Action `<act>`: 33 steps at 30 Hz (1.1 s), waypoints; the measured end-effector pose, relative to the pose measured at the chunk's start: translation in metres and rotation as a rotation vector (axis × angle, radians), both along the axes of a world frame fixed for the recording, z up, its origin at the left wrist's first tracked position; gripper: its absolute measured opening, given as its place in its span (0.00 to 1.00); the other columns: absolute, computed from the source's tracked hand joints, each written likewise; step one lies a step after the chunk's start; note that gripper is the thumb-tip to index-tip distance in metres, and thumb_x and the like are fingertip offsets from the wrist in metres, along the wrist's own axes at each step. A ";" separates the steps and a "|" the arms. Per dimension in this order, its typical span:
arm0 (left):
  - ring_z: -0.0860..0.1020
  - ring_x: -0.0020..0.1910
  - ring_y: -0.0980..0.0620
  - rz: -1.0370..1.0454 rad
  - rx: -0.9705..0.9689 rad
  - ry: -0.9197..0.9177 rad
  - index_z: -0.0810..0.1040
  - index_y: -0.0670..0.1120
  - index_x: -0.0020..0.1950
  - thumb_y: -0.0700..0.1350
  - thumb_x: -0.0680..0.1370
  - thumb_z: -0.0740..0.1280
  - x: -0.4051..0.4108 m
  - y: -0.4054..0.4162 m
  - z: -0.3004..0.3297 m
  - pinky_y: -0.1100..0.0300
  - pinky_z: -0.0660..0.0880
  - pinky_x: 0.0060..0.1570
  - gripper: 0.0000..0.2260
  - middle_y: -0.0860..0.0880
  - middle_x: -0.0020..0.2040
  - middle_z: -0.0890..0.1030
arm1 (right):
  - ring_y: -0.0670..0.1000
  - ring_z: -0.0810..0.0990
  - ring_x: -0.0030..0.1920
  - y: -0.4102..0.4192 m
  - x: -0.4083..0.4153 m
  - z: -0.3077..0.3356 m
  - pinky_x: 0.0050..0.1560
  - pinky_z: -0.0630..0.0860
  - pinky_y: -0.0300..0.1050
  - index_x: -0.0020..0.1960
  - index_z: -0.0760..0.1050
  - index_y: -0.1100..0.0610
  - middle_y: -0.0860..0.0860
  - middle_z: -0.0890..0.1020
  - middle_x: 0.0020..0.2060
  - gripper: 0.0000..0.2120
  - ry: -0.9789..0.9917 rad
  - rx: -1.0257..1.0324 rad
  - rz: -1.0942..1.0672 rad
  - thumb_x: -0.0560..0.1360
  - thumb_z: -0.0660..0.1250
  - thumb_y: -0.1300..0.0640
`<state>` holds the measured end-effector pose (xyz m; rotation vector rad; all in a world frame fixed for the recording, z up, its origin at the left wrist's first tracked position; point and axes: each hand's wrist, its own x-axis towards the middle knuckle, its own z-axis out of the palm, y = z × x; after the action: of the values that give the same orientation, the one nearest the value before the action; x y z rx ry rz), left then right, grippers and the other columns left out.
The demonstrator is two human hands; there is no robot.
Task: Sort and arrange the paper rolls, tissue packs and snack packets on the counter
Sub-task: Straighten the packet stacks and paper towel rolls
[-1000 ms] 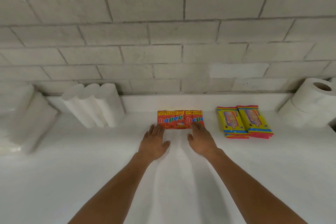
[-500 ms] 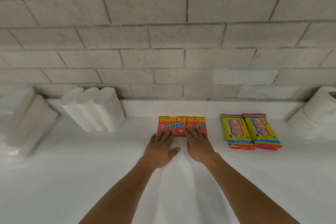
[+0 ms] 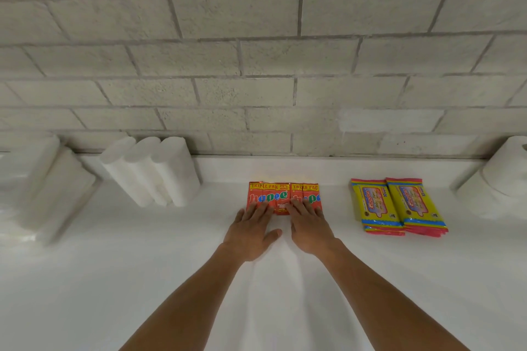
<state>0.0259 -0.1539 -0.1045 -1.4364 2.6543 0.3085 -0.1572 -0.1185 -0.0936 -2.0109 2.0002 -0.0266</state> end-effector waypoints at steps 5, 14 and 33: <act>0.46 0.81 0.48 0.014 0.007 0.005 0.48 0.52 0.82 0.72 0.71 0.33 0.007 -0.001 0.000 0.46 0.49 0.78 0.43 0.52 0.82 0.49 | 0.57 0.46 0.80 0.000 0.004 0.001 0.79 0.47 0.59 0.81 0.49 0.52 0.49 0.51 0.80 0.27 -0.002 0.009 -0.005 0.84 0.53 0.53; 0.47 0.81 0.48 0.015 -0.012 0.013 0.49 0.51 0.82 0.72 0.71 0.32 0.017 -0.004 0.002 0.46 0.50 0.78 0.44 0.52 0.82 0.50 | 0.57 0.45 0.80 -0.004 0.011 0.000 0.79 0.47 0.59 0.81 0.48 0.51 0.49 0.50 0.80 0.28 0.006 0.013 -0.002 0.84 0.53 0.53; 0.47 0.81 0.48 0.014 -0.026 0.006 0.50 0.52 0.81 0.73 0.69 0.29 0.017 -0.005 0.000 0.46 0.50 0.78 0.46 0.52 0.82 0.51 | 0.58 0.45 0.80 -0.005 0.016 0.002 0.78 0.47 0.61 0.81 0.48 0.52 0.50 0.50 0.80 0.28 0.021 0.020 0.013 0.84 0.54 0.52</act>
<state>0.0432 -0.1586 -0.1049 -1.4645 2.6637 0.2815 -0.1409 -0.1233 -0.0916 -2.0197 1.9917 0.0169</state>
